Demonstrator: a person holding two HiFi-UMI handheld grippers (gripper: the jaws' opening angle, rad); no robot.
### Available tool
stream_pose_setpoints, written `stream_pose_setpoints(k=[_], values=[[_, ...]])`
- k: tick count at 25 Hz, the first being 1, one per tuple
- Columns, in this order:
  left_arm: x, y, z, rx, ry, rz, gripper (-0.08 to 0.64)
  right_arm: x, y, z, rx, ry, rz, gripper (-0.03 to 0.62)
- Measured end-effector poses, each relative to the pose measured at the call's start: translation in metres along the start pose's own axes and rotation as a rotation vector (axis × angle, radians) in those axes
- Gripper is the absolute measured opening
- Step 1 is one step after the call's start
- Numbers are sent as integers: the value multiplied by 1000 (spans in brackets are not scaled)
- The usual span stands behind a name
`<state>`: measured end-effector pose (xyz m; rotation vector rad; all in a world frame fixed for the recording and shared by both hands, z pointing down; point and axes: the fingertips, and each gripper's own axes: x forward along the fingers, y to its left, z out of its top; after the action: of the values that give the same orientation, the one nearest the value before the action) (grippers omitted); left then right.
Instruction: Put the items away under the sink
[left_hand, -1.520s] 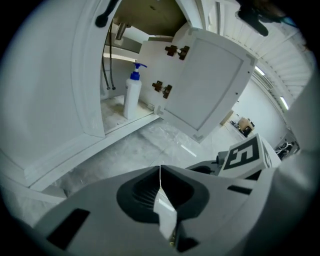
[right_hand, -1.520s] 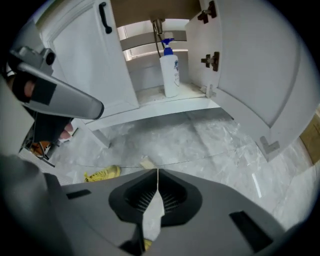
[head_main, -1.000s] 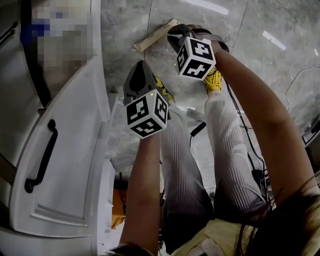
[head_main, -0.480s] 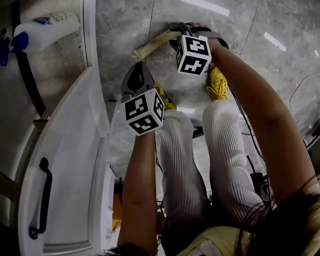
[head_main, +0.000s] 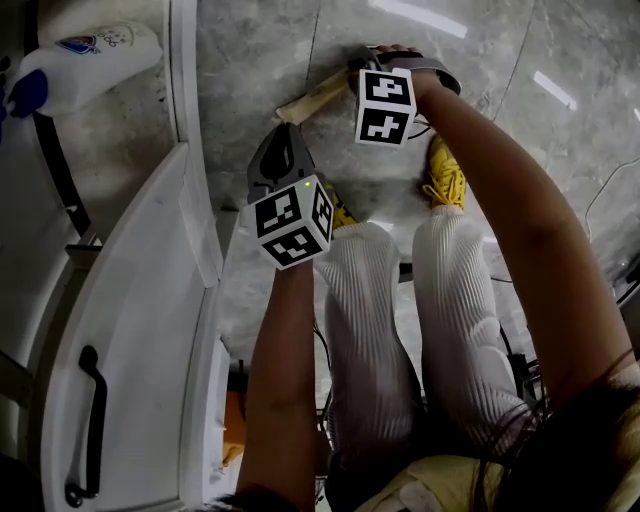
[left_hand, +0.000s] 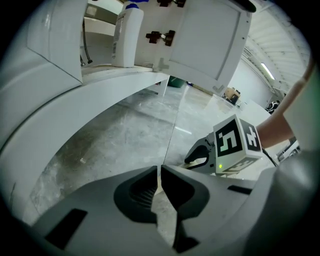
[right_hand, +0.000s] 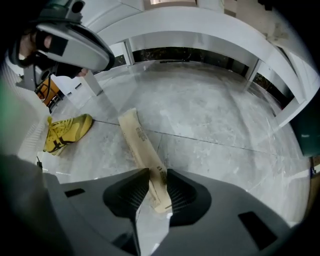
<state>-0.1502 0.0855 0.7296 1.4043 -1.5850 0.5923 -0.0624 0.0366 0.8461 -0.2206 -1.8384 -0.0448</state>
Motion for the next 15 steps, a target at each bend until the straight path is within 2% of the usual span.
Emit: stream_pose_setpoints(k=[5,9,15], values=[[-11,5,2,4,14,29,41,-13,3,-1,23,15,6,48],[-27,-3,11,4,15,36,41,-41,6,1,119,-9,-6,37],[-51,-24,32,-6,17,29,41,-93,0,8,200,-46,-41,35]])
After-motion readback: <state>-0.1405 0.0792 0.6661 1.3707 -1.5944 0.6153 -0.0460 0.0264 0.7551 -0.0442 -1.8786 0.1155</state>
